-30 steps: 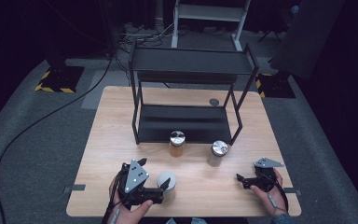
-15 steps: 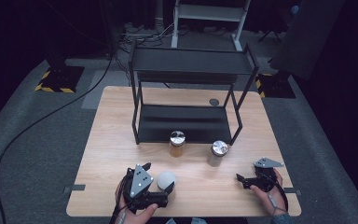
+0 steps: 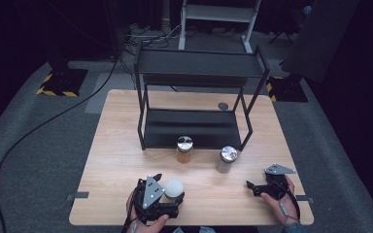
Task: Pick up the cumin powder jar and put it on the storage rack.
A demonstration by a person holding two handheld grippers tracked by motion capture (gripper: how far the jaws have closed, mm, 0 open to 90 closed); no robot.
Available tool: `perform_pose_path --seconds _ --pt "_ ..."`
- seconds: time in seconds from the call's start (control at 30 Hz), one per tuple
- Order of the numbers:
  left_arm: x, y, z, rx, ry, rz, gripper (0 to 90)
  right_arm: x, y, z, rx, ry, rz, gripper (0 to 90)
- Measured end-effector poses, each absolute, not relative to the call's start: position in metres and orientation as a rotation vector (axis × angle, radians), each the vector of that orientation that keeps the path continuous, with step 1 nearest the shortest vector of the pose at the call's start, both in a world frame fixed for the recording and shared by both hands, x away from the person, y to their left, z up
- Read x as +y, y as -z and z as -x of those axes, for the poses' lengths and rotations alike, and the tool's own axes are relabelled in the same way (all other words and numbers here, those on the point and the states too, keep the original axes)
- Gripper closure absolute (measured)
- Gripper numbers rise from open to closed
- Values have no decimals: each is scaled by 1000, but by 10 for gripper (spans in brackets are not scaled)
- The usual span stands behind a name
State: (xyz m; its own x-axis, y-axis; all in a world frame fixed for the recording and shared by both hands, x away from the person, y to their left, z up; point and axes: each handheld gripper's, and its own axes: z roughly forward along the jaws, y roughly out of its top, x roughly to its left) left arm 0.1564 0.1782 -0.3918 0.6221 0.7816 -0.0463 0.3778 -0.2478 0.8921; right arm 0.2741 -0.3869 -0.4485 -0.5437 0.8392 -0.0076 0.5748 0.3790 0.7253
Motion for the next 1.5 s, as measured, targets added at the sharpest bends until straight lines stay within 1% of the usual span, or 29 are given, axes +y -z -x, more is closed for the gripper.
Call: perform_pose_path --seconds 0.43,0.57,0.77,0.93,1.3,1.5 --pt "173 406 -163 940 -483 -1875 116 -387 449 -274 2269 -969 -1229 22" --pt "174 410 -164 932 -472 -1871 185 -387 449 -274 2269 -969 -1228 22" --pt "173 413 -165 929 -475 -1875 254 -387 449 -274 2269 -970 -1229 22" --pt "171 414 -166 913 -476 -1894 329 -387 449 -274 2269 -970 -1229 22" --pt "175 399 -170 926 -479 -1905 334 -387 448 -274 2269 -970 -1229 22" --pt "180 386 -172 912 -515 -1899 334 -387 448 -274 2269 -970 -1231 22"
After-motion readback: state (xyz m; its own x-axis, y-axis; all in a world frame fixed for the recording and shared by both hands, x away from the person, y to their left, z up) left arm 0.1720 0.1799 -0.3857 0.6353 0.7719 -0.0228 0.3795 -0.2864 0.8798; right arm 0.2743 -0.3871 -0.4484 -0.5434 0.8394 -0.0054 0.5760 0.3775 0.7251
